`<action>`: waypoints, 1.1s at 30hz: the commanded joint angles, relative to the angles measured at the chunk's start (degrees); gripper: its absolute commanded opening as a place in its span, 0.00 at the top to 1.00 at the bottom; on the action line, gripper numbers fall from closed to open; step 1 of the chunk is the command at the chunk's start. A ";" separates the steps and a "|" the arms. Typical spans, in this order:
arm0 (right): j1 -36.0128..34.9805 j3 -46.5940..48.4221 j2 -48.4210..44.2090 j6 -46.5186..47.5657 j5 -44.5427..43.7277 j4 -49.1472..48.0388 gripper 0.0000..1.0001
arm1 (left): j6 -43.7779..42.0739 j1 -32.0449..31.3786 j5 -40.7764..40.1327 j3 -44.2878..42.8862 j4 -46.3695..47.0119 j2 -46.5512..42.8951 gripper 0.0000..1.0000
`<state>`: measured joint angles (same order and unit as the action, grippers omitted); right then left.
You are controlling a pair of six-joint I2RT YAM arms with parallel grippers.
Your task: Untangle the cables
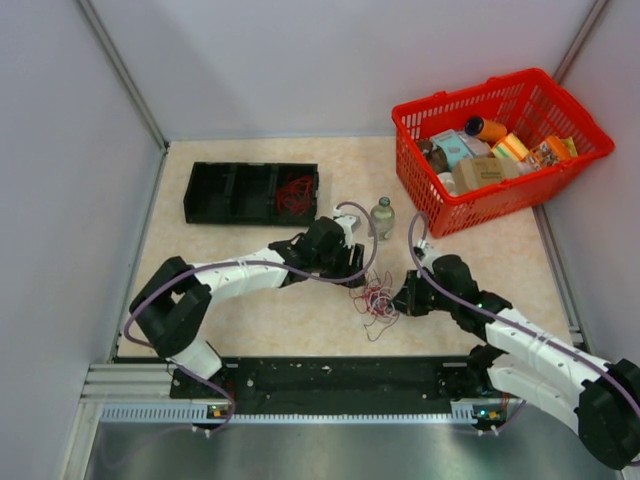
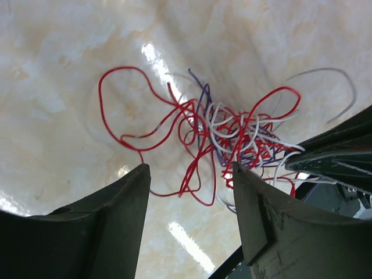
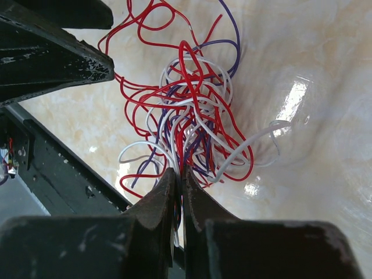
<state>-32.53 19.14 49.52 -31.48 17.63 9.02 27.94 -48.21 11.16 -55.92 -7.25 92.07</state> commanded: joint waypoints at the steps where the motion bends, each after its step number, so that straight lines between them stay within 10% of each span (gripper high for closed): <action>1: -0.69 1.69 -1.00 1.78 -1.19 -0.84 0.97 | 3.34 -0.22 -4.99 2.91 -0.32 -4.70 0.39; 8: -0.78 1.69 0.32 2.48 -1.89 -1.10 0.97 | 7.73 1.62 -7.66 3.20 -2.13 -4.99 0.59; 12: -0.78 1.87 -0.47 2.66 -2.51 -0.14 0.97 | 9.58 2.15 -6.24 2.66 -1.99 -2.96 0.39; 17: -0.78 1.96 -0.65 2.66 -2.60 -0.14 0.97 | 10.99 2.24 -3.25 0.73 -1.72 1.35 0.39; 22: -0.86 1.87 -0.12 2.39 -3.21 -0.14 0.97 | 10.64 2.15 -0.45 -0.50 0.21 3.99 0.56; 26: -1.04 2.74 0.75 1.17 -6.98 1.26 0.98 | 8.98 2.06 -2.78 -1.12 -2.93 1.72 1.00; 33: -1.39 5.30 1.28 -7.09 -31.75 12.68 1.00 | 2.47 2.41 -28.08 0.55 -20.86 -21.63 1.00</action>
<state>-33.47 20.99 50.57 -32.77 2.79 15.00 34.85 -46.00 1.17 -54.54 -18.11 86.74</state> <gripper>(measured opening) 0.031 0.010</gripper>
